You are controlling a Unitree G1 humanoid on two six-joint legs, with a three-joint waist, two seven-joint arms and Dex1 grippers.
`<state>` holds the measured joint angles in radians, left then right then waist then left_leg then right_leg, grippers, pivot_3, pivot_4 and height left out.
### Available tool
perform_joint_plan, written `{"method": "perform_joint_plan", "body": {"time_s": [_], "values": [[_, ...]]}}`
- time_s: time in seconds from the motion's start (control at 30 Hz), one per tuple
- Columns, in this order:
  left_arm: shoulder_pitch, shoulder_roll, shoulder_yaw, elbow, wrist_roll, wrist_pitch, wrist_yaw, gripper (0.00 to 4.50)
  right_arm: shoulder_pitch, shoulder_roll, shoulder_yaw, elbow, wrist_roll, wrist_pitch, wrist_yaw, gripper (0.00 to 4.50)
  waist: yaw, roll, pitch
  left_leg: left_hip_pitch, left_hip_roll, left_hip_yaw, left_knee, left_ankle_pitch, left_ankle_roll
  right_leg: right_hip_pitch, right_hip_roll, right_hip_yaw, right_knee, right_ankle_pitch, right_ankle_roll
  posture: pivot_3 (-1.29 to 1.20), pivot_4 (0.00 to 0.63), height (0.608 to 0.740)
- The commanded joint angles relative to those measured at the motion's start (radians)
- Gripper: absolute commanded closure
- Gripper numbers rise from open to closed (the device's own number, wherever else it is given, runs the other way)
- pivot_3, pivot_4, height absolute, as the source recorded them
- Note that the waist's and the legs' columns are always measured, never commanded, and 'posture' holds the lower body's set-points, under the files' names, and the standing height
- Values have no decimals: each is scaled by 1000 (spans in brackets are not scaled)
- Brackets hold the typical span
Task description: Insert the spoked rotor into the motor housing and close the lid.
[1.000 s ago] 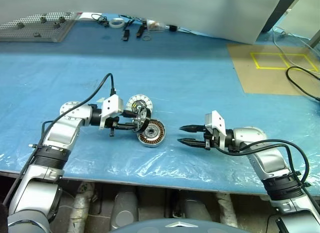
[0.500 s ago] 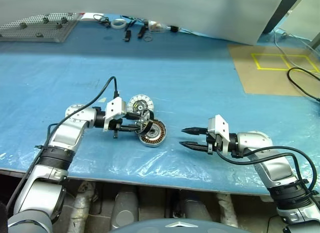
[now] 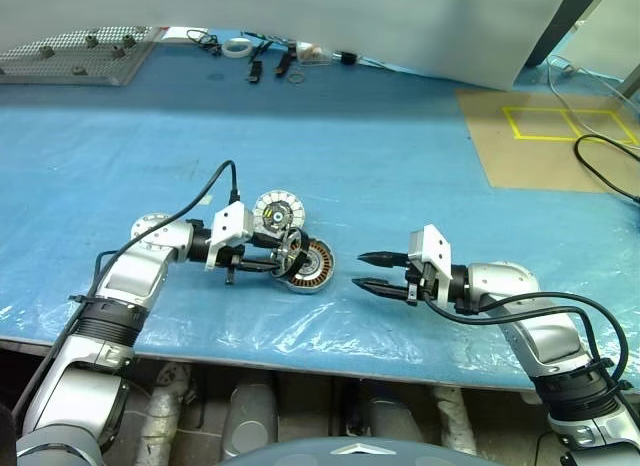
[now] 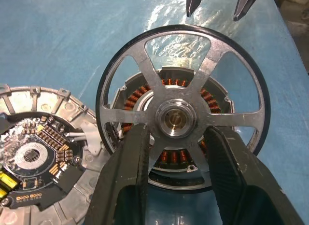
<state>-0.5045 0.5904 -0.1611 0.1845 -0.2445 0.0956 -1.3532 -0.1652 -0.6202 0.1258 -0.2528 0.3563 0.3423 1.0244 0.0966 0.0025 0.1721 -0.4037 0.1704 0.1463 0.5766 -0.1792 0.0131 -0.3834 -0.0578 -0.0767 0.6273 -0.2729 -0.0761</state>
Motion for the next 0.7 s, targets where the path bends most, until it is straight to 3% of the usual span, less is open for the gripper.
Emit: {"method": "perform_joint_plan", "body": {"time_s": [0.03,0.7], "values": [[-35,4,31,-63,-56,37,-4,3000,9,3,-5,-8,4,-25,3,2325,0,0,0,0,0,0,0,0,0,0,0,0,0,0,0,0,150,740],[-43,-33,-38,10,8,23,29,3000,24,-5,-1,-18,-5,-20,-18,2325,-1,0,0,0,0,0,0,0,0,0,0,0,0,0,0,0,150,740]]}}
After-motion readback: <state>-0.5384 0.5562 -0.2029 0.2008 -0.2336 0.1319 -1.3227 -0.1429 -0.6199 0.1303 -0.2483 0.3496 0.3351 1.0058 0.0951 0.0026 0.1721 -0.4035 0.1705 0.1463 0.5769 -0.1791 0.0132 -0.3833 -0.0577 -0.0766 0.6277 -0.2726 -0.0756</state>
